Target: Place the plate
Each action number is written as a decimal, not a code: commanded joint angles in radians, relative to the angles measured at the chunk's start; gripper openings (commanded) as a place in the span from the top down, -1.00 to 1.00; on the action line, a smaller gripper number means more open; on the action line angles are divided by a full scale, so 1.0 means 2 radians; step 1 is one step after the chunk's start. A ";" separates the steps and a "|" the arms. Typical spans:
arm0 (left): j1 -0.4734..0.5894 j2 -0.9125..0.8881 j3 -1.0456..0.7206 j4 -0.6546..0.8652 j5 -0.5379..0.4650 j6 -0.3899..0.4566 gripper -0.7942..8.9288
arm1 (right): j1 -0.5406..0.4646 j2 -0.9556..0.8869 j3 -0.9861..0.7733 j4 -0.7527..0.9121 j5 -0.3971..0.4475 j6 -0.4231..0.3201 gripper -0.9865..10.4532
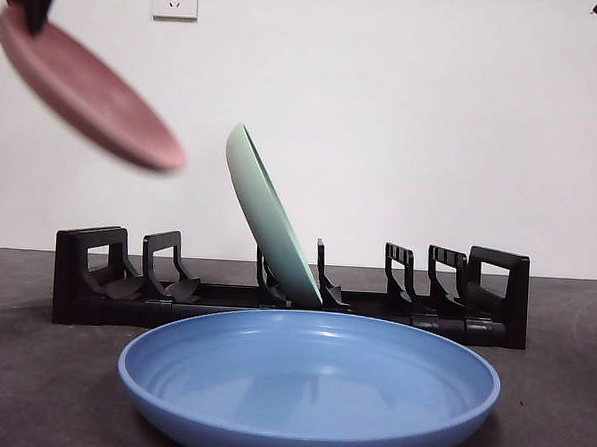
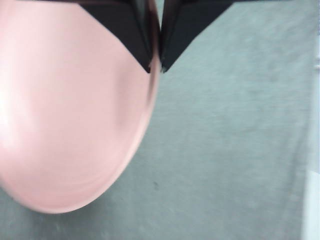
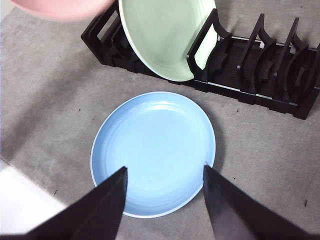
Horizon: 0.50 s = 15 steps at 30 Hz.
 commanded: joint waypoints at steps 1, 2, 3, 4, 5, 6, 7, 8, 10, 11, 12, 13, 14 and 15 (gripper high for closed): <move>-0.002 -0.008 0.038 -0.021 -0.004 0.004 0.82 | 0.005 0.002 0.009 0.003 0.002 -0.001 0.41; -0.003 -0.019 0.038 -0.027 -0.004 0.003 0.82 | 0.005 0.002 0.009 0.003 0.002 -0.001 0.41; -0.003 -0.027 0.038 -0.032 -0.004 0.000 0.82 | 0.005 0.002 0.009 0.003 0.002 -0.001 0.41; -0.004 -0.034 0.036 -0.033 -0.004 0.000 0.82 | 0.005 0.002 0.009 0.003 0.002 -0.001 0.41; -0.006 -0.043 0.034 -0.033 -0.003 -0.005 0.82 | 0.005 0.002 0.009 0.003 0.002 -0.001 0.41; -0.008 -0.053 0.031 -0.033 -0.003 -0.011 0.82 | 0.005 0.002 0.009 0.003 0.002 -0.001 0.41; -0.011 -0.060 0.029 -0.033 -0.003 -0.013 0.82 | 0.005 0.002 0.009 0.003 0.002 -0.001 0.41; -0.014 -0.069 0.025 -0.033 -0.003 -0.013 0.82 | 0.005 0.002 0.009 0.003 0.002 -0.004 0.41; -0.021 -0.087 0.016 -0.033 -0.003 -0.019 0.82 | 0.005 0.002 0.009 0.003 0.002 -0.010 0.41; -0.025 -0.097 0.009 -0.033 -0.003 -0.023 0.82 | 0.005 0.002 0.009 0.003 0.002 -0.010 0.41; -0.030 -0.108 -0.001 -0.033 -0.003 -0.026 0.82 | 0.005 0.002 0.009 0.003 0.002 -0.010 0.41; -0.033 -0.118 -0.012 -0.033 -0.003 -0.031 0.82 | 0.005 0.002 0.009 0.004 0.002 -0.010 0.41; -0.037 -0.130 -0.027 -0.033 -0.003 -0.036 0.82 | 0.005 0.002 0.009 0.004 0.002 -0.010 0.41; -0.041 -0.143 -0.045 -0.033 -0.003 -0.041 0.82 | 0.005 0.002 0.009 0.004 0.002 -0.010 0.41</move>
